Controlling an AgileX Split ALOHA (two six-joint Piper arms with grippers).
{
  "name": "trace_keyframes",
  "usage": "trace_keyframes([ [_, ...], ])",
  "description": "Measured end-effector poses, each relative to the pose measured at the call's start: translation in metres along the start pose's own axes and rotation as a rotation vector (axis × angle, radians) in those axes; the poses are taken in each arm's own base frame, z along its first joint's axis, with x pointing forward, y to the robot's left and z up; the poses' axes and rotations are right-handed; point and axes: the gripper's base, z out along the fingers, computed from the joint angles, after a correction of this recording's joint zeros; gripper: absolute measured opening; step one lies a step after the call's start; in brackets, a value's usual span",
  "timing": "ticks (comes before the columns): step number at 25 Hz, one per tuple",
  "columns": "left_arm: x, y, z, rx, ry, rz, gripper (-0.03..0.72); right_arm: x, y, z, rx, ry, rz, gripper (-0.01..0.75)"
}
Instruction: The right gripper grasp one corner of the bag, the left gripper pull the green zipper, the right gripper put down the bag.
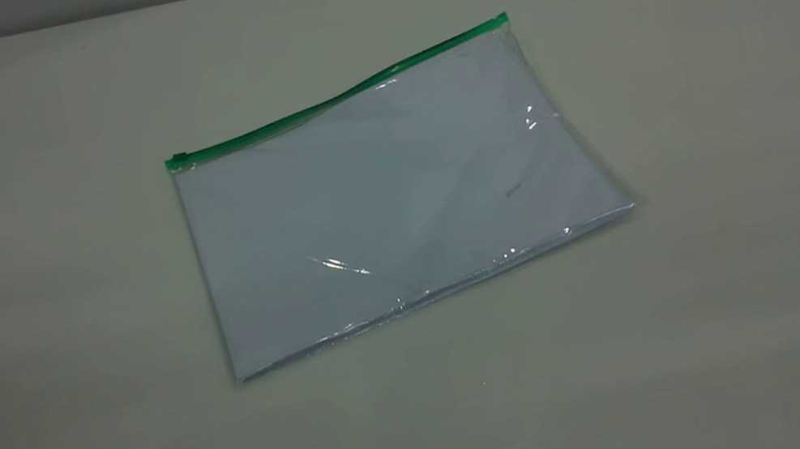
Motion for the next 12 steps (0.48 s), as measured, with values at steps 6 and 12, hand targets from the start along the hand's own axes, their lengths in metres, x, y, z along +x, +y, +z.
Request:
trace_keyframes([
  [6, -0.0001, 0.0000, 0.0000, 0.000, -0.001, 0.000, 0.588, 0.0041, -0.0007, 0.0040, 0.013, -0.009, -0.001, 0.578],
  [12, -0.0001, 0.0000, 0.0000, 0.000, -0.001, 0.000, 0.588, 0.0038, -0.0010, 0.0040, 0.017, -0.013, 0.006, 0.578],
])
